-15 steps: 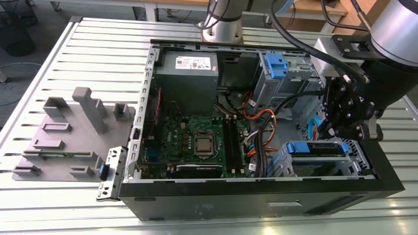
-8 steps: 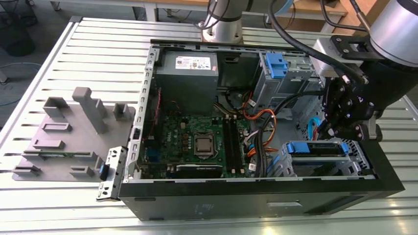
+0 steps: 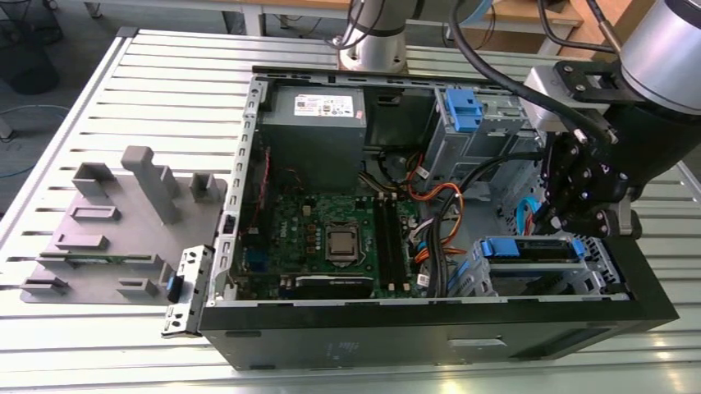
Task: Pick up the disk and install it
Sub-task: 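Insert the first disk wire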
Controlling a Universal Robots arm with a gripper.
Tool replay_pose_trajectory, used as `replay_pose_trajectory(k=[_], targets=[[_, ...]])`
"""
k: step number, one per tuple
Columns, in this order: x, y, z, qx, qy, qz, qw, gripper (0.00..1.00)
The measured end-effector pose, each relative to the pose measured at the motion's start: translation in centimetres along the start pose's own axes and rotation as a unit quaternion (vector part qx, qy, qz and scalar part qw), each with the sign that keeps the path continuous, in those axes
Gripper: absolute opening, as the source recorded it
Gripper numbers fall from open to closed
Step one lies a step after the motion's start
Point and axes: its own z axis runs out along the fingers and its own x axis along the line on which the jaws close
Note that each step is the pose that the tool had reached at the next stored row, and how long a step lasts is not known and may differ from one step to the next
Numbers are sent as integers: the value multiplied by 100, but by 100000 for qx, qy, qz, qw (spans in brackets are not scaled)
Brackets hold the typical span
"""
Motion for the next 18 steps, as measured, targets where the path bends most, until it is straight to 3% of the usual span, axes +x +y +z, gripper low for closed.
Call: replay_pose_trajectory(k=[18], targets=[[37,-1,30,-1,-4,2,100000,16]])
